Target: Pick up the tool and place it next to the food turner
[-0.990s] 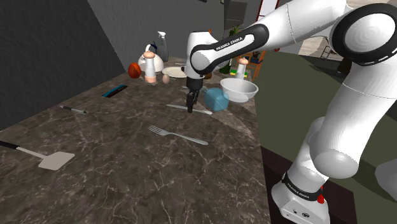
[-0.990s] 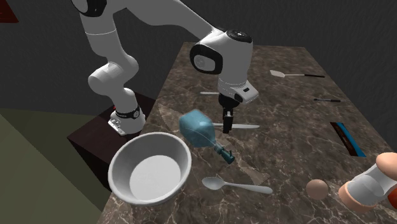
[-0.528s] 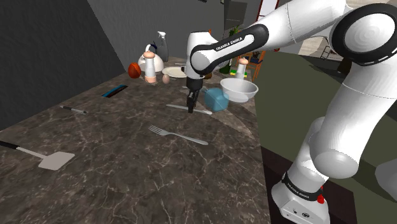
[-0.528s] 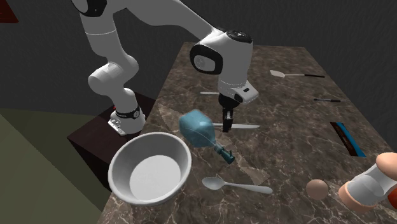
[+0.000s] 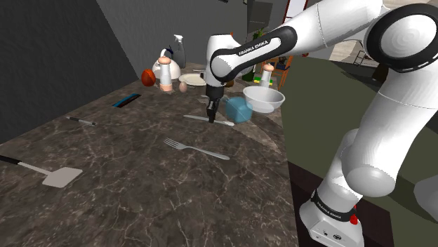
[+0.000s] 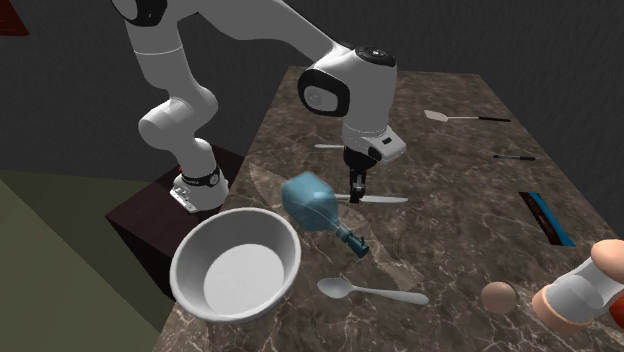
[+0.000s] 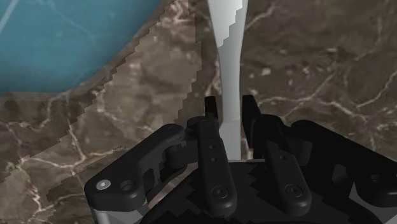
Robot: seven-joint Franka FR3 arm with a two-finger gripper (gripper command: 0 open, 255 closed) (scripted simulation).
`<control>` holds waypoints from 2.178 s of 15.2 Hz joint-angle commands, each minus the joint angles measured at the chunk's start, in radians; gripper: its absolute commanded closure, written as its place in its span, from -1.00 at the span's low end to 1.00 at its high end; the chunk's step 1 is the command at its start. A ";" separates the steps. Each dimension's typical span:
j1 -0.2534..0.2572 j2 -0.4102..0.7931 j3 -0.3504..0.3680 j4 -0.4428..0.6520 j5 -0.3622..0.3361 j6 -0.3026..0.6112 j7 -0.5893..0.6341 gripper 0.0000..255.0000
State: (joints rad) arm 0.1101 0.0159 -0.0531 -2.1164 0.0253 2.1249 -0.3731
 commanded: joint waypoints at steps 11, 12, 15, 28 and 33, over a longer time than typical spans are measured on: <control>0.002 -0.042 0.002 0.085 -0.003 -0.133 0.004 1.00; 0.002 -0.046 0.002 0.094 -0.003 -0.146 0.005 1.00; 0.002 -0.055 0.002 0.124 -0.004 -0.185 0.006 1.00; 0.116 0.028 0.119 0.252 -0.003 -0.225 0.237 1.00; 0.175 0.106 0.169 0.351 -0.014 -0.244 0.350 1.00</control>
State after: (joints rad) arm 0.2735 0.1024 0.1067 -1.7869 0.0144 1.8826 -0.0459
